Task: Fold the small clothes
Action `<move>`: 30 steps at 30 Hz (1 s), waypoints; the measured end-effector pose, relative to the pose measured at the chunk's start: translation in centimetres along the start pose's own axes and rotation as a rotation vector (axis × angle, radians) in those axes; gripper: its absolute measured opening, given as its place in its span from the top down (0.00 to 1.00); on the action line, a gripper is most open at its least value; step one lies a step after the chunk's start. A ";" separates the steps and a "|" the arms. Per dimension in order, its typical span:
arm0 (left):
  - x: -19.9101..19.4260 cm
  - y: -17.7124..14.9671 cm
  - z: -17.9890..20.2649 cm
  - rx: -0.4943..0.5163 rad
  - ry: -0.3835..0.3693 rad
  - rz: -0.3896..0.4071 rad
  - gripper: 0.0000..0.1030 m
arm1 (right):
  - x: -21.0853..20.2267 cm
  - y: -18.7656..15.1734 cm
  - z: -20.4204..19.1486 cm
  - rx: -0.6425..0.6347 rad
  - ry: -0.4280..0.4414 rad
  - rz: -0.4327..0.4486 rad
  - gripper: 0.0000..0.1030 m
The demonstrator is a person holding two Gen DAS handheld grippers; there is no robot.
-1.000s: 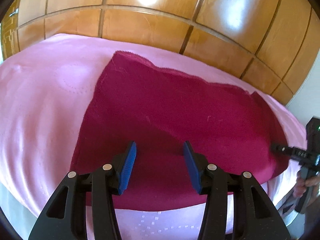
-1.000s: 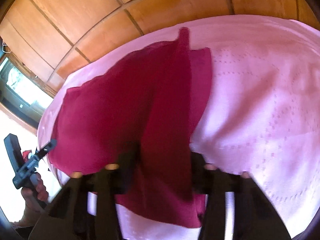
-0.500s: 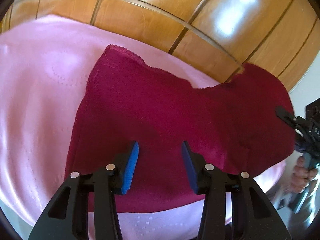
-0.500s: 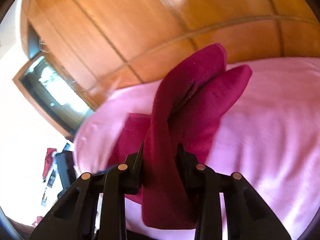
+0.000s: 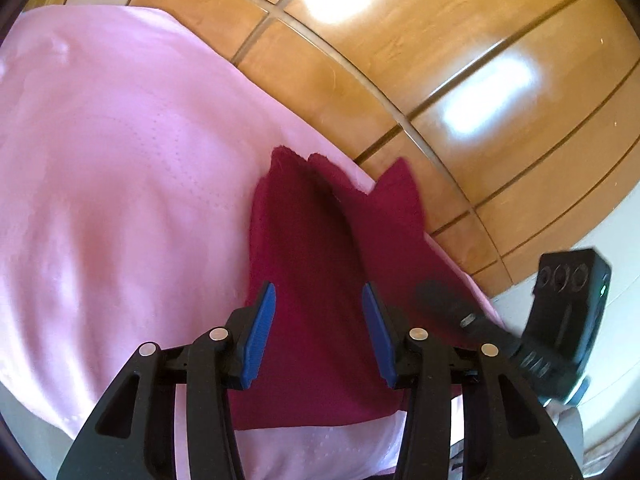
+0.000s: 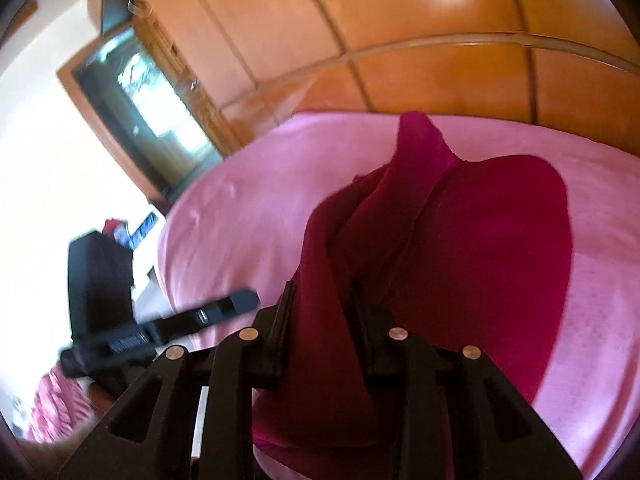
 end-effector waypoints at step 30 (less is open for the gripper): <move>7.9 4.4 3.5 -0.043 -0.089 -0.263 0.31 | -7.7 -9.0 5.5 0.045 -0.161 0.077 0.28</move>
Point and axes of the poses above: each gripper's, at about its wrist camera, not at the fingertips, and x roughly the way its jaws point, z to its right, y to its top, the point moved 2 cm from there along x, roughly the way its jaws point, and after that the axes turned 2 degrees about -y, right-handed, at the moved point
